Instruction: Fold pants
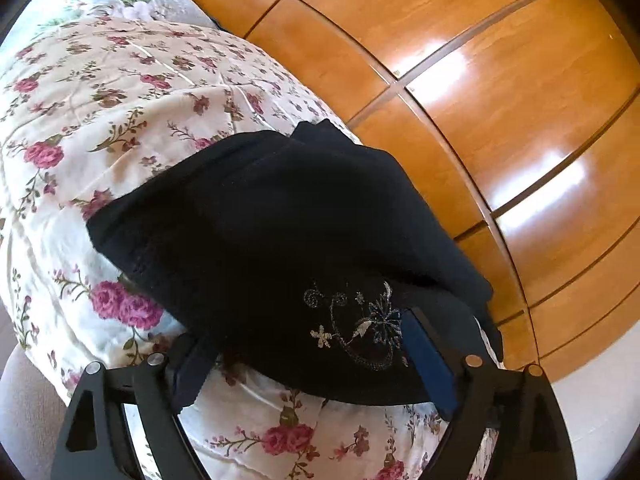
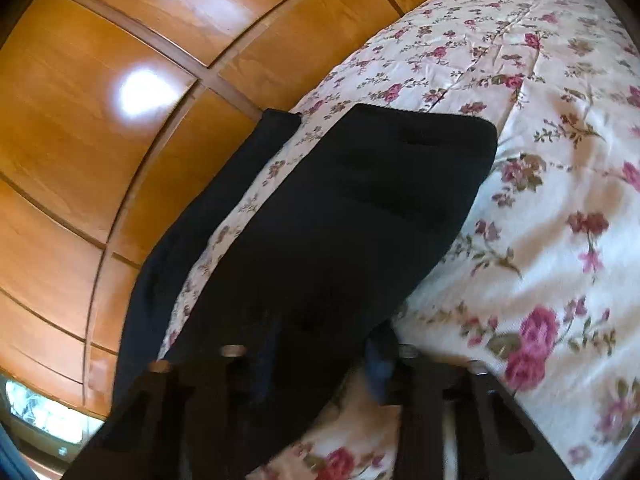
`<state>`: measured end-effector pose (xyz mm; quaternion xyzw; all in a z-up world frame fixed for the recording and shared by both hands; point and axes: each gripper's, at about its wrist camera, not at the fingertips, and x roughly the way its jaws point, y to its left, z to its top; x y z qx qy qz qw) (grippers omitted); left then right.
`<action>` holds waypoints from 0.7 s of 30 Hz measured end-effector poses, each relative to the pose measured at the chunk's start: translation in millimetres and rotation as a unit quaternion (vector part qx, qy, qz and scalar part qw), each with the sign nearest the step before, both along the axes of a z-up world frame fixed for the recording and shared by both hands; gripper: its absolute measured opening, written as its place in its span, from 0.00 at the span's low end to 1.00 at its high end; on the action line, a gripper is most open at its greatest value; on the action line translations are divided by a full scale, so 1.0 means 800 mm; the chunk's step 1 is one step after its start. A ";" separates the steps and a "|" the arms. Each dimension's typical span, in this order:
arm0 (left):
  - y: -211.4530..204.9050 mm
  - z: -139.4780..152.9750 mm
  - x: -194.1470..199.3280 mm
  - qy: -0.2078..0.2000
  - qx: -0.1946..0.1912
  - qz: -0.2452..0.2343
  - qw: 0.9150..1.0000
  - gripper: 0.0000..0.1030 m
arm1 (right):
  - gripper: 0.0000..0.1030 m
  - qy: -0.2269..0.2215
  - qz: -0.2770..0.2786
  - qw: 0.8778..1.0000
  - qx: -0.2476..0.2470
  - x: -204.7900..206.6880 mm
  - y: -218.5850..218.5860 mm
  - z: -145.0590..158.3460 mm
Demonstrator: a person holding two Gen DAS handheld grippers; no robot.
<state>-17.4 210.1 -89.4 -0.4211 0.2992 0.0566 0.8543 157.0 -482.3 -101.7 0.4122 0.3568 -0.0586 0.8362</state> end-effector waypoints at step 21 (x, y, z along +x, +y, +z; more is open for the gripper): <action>0.021 0.033 -0.001 0.013 0.009 -0.045 0.999 0.07 | 0.08 -0.044 0.004 0.995 -0.094 -0.066 -0.008 0.087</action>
